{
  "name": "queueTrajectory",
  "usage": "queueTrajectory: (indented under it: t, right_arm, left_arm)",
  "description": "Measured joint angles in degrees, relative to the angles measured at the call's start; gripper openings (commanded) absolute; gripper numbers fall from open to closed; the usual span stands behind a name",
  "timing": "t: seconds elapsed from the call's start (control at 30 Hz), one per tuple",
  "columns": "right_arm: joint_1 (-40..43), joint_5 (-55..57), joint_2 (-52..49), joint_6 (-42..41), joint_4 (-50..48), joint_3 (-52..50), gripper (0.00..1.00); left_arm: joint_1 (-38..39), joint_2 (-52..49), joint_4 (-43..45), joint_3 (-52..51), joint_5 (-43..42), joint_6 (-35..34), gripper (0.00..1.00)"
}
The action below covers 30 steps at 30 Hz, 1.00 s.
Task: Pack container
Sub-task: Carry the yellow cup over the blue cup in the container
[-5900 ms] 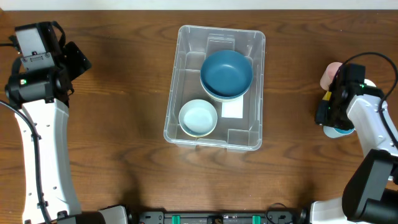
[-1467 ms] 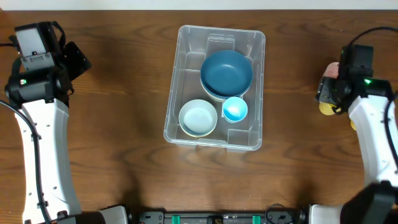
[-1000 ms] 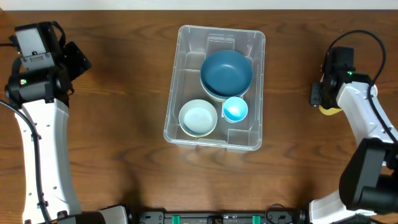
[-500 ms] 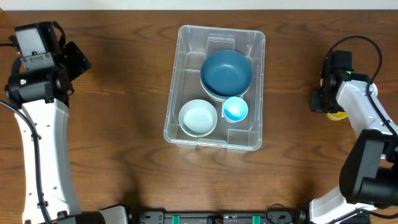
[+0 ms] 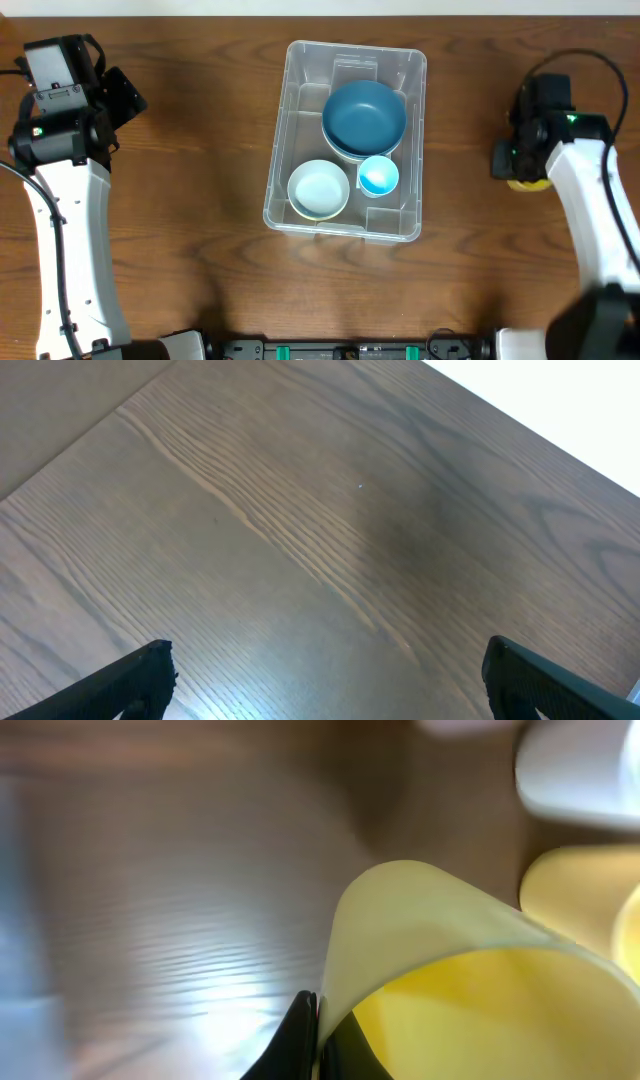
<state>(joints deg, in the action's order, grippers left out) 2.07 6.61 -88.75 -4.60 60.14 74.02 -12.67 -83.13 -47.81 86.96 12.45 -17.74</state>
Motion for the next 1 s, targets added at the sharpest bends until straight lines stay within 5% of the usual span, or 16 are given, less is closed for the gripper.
queueTrajectory:
  t: [0.4,0.67,1.0]
  right_arm:
    - [-30.4,-3.1,18.0,-1.1,2.3,9.1,0.01]
    - [-41.1,-1.7,9.4,-1.3,1.7,8.9,0.01]
    - [-42.2,-1.4,-3.5,-1.5,1.5,8.7,0.02]
  left_arm:
    - [0.0,0.0,0.0,0.0,0.0,0.0,0.98]
    - [0.0,0.0,0.0,0.0,0.0,0.0,0.98]
    - [0.0,0.0,0.0,0.0,0.0,0.0,0.98]
